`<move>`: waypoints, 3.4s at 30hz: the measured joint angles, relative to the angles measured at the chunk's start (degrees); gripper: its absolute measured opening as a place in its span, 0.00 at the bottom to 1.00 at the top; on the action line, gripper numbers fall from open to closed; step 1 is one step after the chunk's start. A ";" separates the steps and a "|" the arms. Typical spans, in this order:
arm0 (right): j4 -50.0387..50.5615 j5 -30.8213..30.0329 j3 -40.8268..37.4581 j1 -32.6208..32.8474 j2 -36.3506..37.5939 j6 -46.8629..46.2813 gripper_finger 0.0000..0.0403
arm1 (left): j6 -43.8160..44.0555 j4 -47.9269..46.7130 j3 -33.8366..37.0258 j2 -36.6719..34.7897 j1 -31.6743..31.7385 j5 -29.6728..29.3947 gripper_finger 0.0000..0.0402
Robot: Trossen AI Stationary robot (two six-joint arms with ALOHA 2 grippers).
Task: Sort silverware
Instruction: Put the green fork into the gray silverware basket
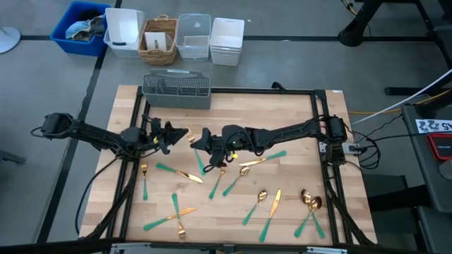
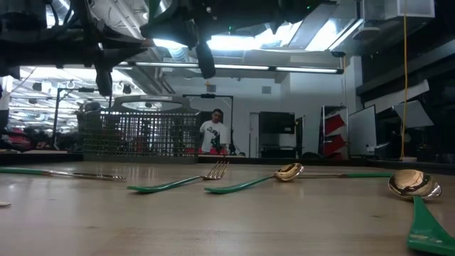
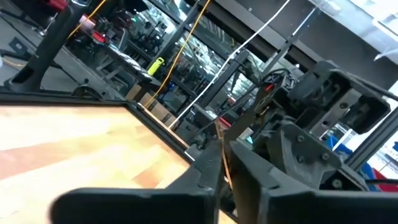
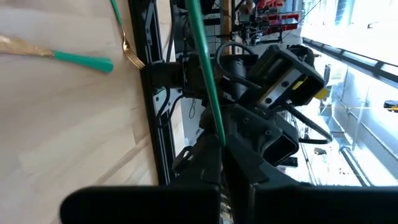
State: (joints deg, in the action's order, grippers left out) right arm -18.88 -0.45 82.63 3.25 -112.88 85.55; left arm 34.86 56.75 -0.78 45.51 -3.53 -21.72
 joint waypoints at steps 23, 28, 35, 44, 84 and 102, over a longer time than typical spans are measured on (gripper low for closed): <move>-0.21 -12.32 0.00 1.46 0.00 -12.63 0.30 | -8.98 3.90 0.04 -0.30 0.34 -0.78 0.00; -0.65 -25.91 0.00 3.53 0.15 -14.81 0.29 | -10.13 4.18 0.05 -0.52 1.81 -0.74 0.00; 3.48 -40.92 0.09 3.94 1.71 -15.37 0.29 | -16.47 6.69 0.11 -3.13 5.03 -0.58 0.00; 29.58 -40.78 0.09 2.04 11.88 -38.33 0.29 | -31.24 6.80 0.06 -12.40 10.16 -2.86 0.00; 54.91 -14.43 -6.47 -6.67 19.08 -74.15 0.29 | -52.31 -29.87 -18.18 0.48 37.13 -33.49 0.02; 54.95 -13.38 -6.47 -6.66 19.08 -73.27 0.29 | -42.77 -35.21 -18.21 7.89 36.38 -33.16 0.08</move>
State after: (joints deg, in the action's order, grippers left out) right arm 36.06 -13.82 76.16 -3.41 -93.80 12.28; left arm -7.91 21.54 -18.98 53.40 32.85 -54.88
